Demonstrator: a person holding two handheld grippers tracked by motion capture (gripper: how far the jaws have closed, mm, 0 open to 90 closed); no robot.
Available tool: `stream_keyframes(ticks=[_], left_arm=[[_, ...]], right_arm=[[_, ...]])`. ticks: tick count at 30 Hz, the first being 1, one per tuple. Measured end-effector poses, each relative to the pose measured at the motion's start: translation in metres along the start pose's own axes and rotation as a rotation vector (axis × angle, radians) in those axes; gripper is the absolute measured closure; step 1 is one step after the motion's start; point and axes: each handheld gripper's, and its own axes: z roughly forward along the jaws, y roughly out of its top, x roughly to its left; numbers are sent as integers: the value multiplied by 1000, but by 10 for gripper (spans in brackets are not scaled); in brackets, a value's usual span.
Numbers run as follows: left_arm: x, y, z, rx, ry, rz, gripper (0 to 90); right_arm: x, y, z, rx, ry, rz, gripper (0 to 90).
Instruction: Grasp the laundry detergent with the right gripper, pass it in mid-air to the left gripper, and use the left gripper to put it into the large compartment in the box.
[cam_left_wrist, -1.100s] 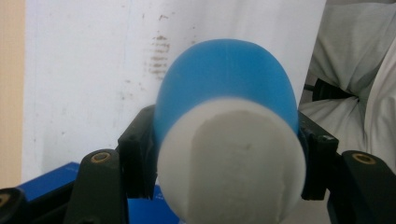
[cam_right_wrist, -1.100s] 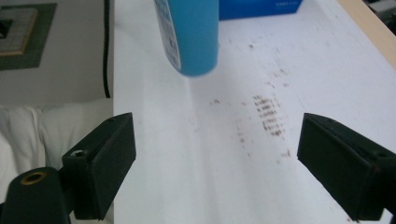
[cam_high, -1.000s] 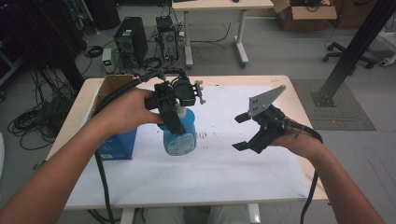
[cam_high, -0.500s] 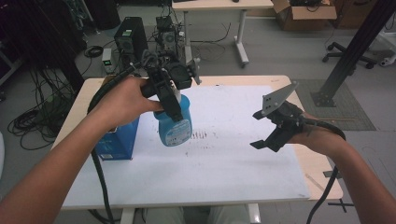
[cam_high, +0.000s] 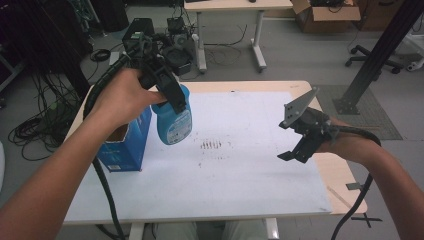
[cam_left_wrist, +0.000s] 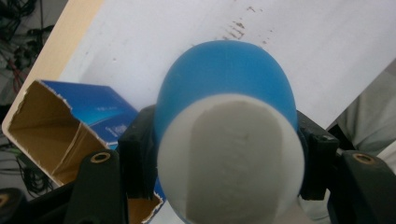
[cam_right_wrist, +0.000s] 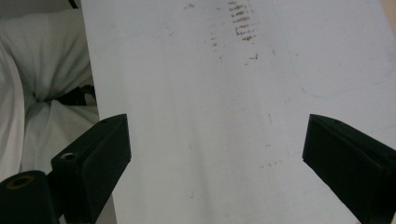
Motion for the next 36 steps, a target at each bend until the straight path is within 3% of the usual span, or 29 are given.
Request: stream_keyframes(ticks=[5, 12, 20, 36], left_arm=[[8, -2, -7, 6, 5, -65, 378], [16, -3, -16, 24, 23, -123, 378], [23, -4, -25, 35, 36, -185, 378], [54, -11, -45, 17, 63, -419, 378]], right_arm=[[0, 0, 0, 52, 16, -12, 75], [0, 1, 0, 126, 60, -18, 80], [-4, 1, 0, 195, 75, -25, 81], [-9, -8, -3, 197, 71, -25, 86]])
